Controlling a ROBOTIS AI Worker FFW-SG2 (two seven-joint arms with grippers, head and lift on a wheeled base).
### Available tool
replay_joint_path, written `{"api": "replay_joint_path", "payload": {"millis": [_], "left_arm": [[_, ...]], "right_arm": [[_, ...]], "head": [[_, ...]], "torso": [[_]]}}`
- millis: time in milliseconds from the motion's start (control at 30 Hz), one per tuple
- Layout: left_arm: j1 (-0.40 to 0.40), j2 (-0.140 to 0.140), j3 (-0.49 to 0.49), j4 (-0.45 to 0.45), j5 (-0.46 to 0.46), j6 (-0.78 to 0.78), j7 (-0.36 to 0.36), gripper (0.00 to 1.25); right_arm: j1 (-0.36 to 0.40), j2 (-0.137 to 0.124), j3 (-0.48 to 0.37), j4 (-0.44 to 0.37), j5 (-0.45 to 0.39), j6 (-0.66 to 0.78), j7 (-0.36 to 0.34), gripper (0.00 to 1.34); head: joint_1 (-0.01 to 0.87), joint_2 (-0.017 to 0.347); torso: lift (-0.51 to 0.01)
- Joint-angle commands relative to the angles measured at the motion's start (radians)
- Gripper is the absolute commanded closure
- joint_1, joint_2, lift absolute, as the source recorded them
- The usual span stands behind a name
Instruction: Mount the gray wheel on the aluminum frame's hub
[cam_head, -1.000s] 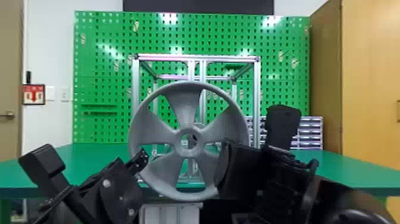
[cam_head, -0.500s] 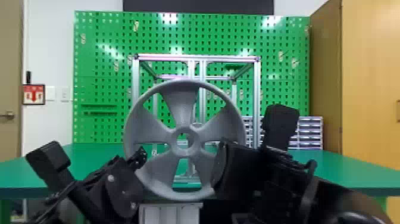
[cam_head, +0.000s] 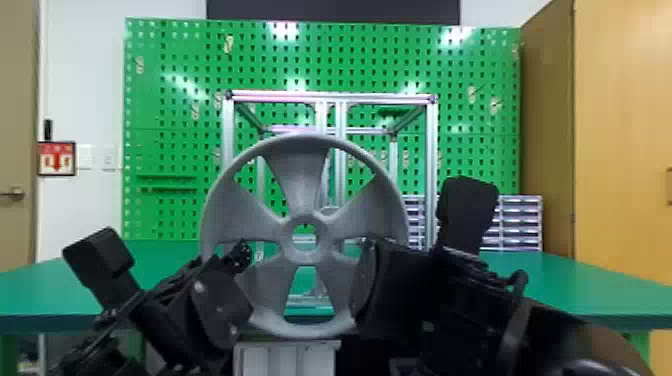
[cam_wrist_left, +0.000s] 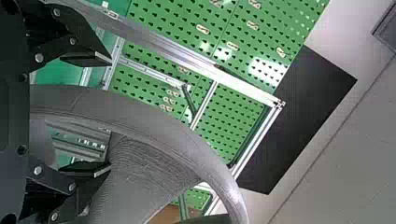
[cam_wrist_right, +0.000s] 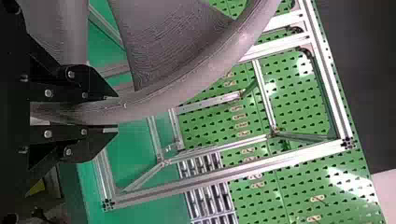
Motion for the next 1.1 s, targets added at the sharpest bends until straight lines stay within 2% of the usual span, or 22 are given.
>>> {"api": "replay_joint_path", "payload": {"millis": [0, 133, 433, 733, 900, 1000, 1067], "left_arm": [[-0.003, -0.002, 0.0, 0.011, -0.005, -0.001, 0.005, 0.46], [-0.002, -0.004, 0.001, 0.012, -0.007, -0.001, 0.015, 0.5], [0.004, -0.004, 0.001, 0.02, -0.008, 0.001, 0.029, 0.51], [0.001, -0.004, -0.011, 0.02, -0.014, 0.001, 0.034, 0.71], [0.0, -0.004, -0.014, 0.02, -0.014, -0.001, 0.034, 0.74], [-0.002, -0.004, -0.017, 0.018, -0.014, -0.004, 0.032, 0.86], [-0.002, -0.004, -0.019, 0.018, -0.014, -0.004, 0.032, 0.86]], "right_arm": [[0.0, -0.001, -0.003, 0.0, 0.0, -0.002, 0.0, 1.22], [0.002, -0.003, -0.006, 0.0, 0.0, -0.007, 0.0, 1.22], [0.003, -0.006, -0.004, 0.0, 0.0, -0.017, 0.001, 1.22], [0.003, -0.007, 0.0, 0.0, 0.002, -0.017, 0.006, 1.22], [0.006, -0.009, 0.002, 0.0, 0.003, -0.017, 0.008, 1.22], [0.006, -0.009, 0.002, 0.0, 0.008, -0.017, 0.008, 1.22], [0.006, -0.01, 0.002, 0.0, 0.008, -0.019, 0.008, 1.22]], "head": [[-0.005, 0.006], [-0.005, 0.006], [-0.005, 0.006], [-0.005, 0.006], [-0.005, 0.006], [-0.005, 0.006], [-0.005, 0.006]], "torso": [[-0.499], [-0.499], [-0.499], [-0.499], [-0.499], [-0.499], [-0.499]]}}
